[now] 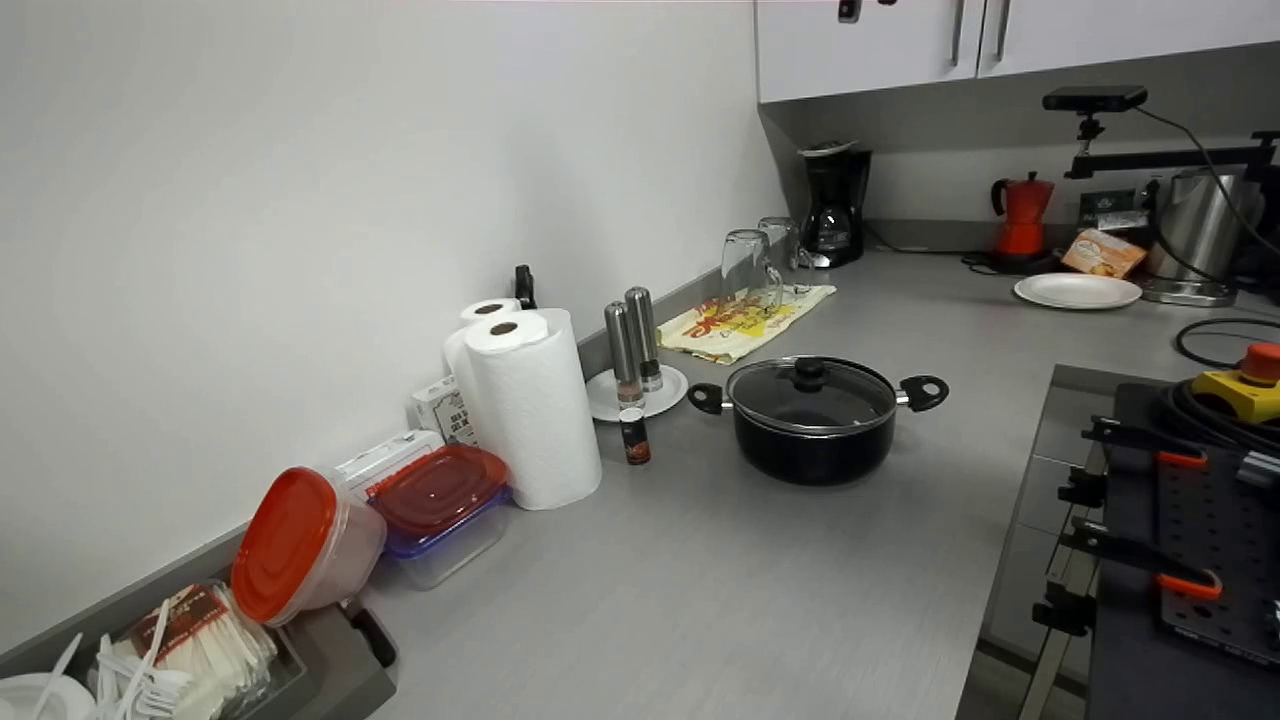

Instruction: Pick up the lid from the pot and put it on the table

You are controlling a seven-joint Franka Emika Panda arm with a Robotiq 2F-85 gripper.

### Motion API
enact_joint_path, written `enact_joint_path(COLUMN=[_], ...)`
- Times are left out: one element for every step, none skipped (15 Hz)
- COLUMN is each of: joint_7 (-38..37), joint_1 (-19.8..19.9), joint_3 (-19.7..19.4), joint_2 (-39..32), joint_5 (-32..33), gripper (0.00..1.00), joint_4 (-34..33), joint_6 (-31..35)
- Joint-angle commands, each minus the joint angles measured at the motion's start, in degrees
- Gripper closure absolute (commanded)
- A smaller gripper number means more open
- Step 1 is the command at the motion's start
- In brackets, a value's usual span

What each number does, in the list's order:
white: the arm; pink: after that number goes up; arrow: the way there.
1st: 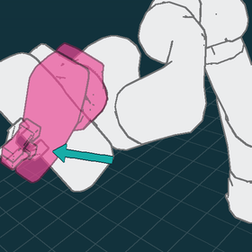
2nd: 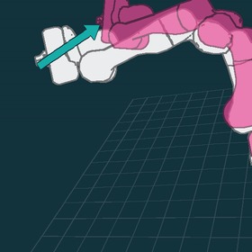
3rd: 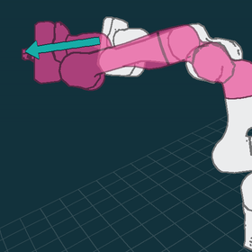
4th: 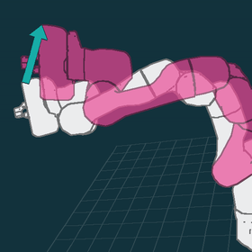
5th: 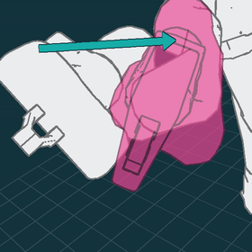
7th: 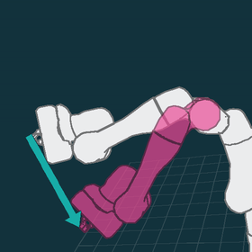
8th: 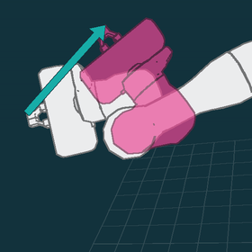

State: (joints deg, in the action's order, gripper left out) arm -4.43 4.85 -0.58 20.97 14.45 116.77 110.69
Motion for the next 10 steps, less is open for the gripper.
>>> enact_joint_path(joint_7=[0.6, 0.5, 0.5, 0.4, 0.4, 0.5, 0.4, 0.4, 0.2, 0.1], joint_1=[-1.5, -1.9, -2.2, -2.4, -2.5, -2.6, -2.6, -2.5, -2.5, -2.4], joint_3=[0.3, 0.3, 0.3, 0.3, 0.2, 0.0, -0.2, -0.4, -0.6, -0.9], joint_2=[-11.2, -13.9, -17.1, -19.9, -22.8, -25.4, -27.7, -30.0, -32.0, -34.1], joint_5=[-1.7, -2.0, -2.4, -2.5, -2.4, -2.5, -2.6, -2.6, -2.4, -2.3], gripper=[0.0, 0.0, 0.0, 0.0, 0.0, 0.0, 0.0, 0.0, 0.0, 0.0], joint_4=[-9.2, -10.3, -11.2, -12.1, -12.5, -12.9, -12.7, -12.8, -12.4, -12.6], joint_6=[3.3, 4.5, 5.6, 6.2, 6.8, 7.0, 7.2, 7.1, 6.8, 6.5])
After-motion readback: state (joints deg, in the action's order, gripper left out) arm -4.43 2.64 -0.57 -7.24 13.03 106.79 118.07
